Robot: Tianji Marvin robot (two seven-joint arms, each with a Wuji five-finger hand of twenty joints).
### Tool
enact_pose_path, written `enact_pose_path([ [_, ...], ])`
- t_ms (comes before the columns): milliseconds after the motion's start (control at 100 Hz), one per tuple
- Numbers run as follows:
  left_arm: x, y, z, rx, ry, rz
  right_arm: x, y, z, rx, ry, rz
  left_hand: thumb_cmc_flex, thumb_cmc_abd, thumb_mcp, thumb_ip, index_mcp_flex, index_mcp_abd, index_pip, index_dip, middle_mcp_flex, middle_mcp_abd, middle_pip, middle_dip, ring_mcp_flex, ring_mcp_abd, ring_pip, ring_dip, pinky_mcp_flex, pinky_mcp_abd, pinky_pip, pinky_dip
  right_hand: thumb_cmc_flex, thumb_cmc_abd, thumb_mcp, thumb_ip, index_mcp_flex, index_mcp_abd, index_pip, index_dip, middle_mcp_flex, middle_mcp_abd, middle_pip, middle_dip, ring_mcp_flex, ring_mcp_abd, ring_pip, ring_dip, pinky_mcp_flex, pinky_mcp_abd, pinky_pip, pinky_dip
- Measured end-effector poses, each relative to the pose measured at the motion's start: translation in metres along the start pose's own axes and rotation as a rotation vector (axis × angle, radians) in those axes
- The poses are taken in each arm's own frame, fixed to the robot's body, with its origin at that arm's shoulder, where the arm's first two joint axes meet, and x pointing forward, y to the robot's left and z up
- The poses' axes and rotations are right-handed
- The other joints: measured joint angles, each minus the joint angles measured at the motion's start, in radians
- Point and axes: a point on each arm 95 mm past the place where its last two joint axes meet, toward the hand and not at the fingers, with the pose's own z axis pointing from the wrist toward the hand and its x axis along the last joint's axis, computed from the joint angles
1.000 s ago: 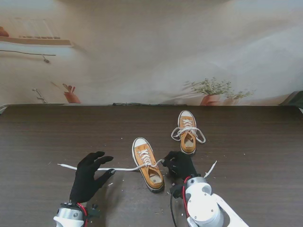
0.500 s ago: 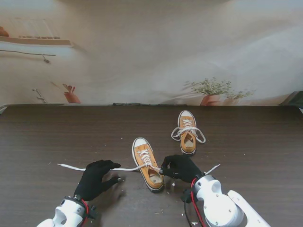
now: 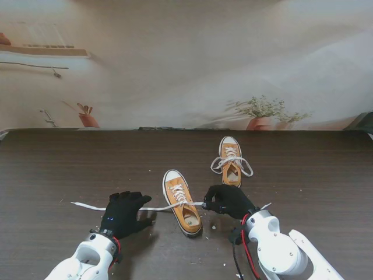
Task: Tie the shoelaces into a bow on the shoes
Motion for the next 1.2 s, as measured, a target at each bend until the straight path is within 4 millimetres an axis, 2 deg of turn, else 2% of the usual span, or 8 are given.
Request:
enact_pose_path([
  [60, 0.009, 0.001, -0.001, 0.016, 0.01, 0.023, 0.001, -0.001, -0.001, 0.013, -0.006, 0.073, 0.0, -0.02, 0.0, 0.0, 0.003, 0.0, 0.0, -0.001, 0.0, 0.0, 0.0, 0.0, 0.0, 0.0, 0.0, 0.0, 0.012, 0.0, 0.013, 0.0, 0.0, -0.008, 0.0, 0.0, -0.001, 0.0, 0.0, 0.0, 0.0, 0.0, 0.0, 0.0, 0.0, 0.0, 0.0, 0.0, 0.0, 0.0, 0.0, 0.0],
  [220, 0.028, 0.006, 0.002, 0.002, -0.003, 0.016, 0.002, -0.003, -0.003, 0.013, -0.01, 0.044, 0.0, -0.05, 0.001, 0.0, 0.124, -0.003, 0.021, -0.008, 0.043, 0.0, 0.004, 0.0, 0.041, 0.0, 0.02, 0.0, 0.05, 0.0, 0.118, -0.027, 0.0, -0.008, 0.0, 0.0, -0.001, 0.0, 0.0, -0.001, 0.0, 0.001, 0.0, 0.0, 0.0, 0.0, 0.001, 0.0, 0.0, 0.0, 0.0, 0.0],
  [290, 0.035, 0.006, 0.006, 0.005, -0.012, 0.033, 0.002, -0.004, -0.003, 0.014, -0.013, 0.048, 0.0, -0.065, 0.002, 0.0, 0.133, -0.003, 0.032, 0.004, 0.066, 0.009, 0.014, 0.0, 0.055, 0.004, 0.048, -0.001, 0.064, 0.0, 0.162, -0.068, 0.001, -0.008, 0.0, 0.0, -0.001, 0.0, 0.0, -0.001, 0.0, 0.001, 0.0, 0.0, 0.0, 0.0, 0.001, 0.0, 0.0, 0.0, 0.0, 0.0],
  [390, 0.041, 0.009, 0.016, 0.023, -0.01, 0.055, 0.002, -0.005, -0.004, 0.016, -0.017, 0.055, 0.0, -0.076, 0.002, 0.0, 0.156, -0.003, 0.046, 0.014, 0.09, 0.009, 0.023, 0.0, 0.075, 0.005, 0.054, -0.001, 0.089, 0.0, 0.199, -0.073, 0.001, -0.008, 0.0, 0.0, -0.001, 0.0, 0.0, -0.001, 0.0, 0.002, 0.0, 0.0, 0.0, 0.0, 0.001, 0.0, 0.0, 0.0, 0.0, 0.0],
  [710, 0.035, 0.034, 0.043, 0.139, -0.022, 0.121, 0.001, -0.007, -0.006, 0.009, -0.029, 0.068, -0.014, -0.172, 0.134, 0.0, 0.22, -0.008, 0.177, 0.058, 0.161, 0.009, 0.085, 0.001, 0.171, 0.004, 0.128, -0.001, 0.17, 0.0, 0.31, -0.115, 0.012, -0.003, 0.002, 0.0, -0.001, 0.0, 0.0, -0.01, 0.0, 0.005, 0.0, 0.0, 0.0, 0.005, 0.002, 0.0, 0.0, 0.008, 0.0, 0.0],
  [1010, 0.032, 0.054, 0.06, 0.117, -0.046, 0.106, -0.002, -0.006, -0.012, 0.008, -0.038, 0.062, -0.013, -0.175, 0.213, 0.0, 0.234, -0.008, 0.292, 0.08, 0.212, 0.009, 0.108, 0.003, 0.235, -0.001, 0.198, -0.001, 0.248, 0.0, 0.407, -0.097, 0.022, 0.011, 0.002, 0.0, -0.002, 0.001, 0.0, -0.011, 0.0, 0.008, 0.0, 0.0, 0.0, 0.009, 0.003, 0.0, 0.0, 0.018, 0.001, 0.0],
  [1110, 0.033, 0.059, 0.064, 0.121, -0.047, 0.098, -0.003, -0.008, -0.015, 0.005, -0.036, 0.051, 0.005, -0.177, 0.223, -0.035, 0.241, -0.006, 0.327, 0.08, 0.231, 0.009, 0.131, 0.005, 0.246, -0.001, 0.208, -0.001, 0.254, 0.0, 0.417, -0.094, 0.022, 0.014, 0.002, 0.0, -0.002, 0.001, 0.0, -0.011, 0.0, 0.008, 0.0, 0.0, 0.0, 0.009, 0.003, 0.0, 0.0, 0.018, 0.001, 0.0],
  [1200, 0.034, 0.063, 0.068, 0.129, -0.042, 0.109, -0.005, -0.009, -0.018, 0.005, -0.041, 0.054, 0.059, -0.186, 0.21, -0.041, 0.263, 0.01, 0.417, 0.063, 0.246, 0.009, 0.124, 0.007, 0.247, -0.005, 0.216, -0.001, 0.264, 0.0, 0.422, -0.089, 0.022, 0.014, 0.002, 0.0, -0.003, 0.001, 0.0, -0.011, 0.0, 0.008, 0.0, 0.0, 0.0, 0.009, 0.003, 0.0, 0.0, 0.018, 0.001, 0.0],
])
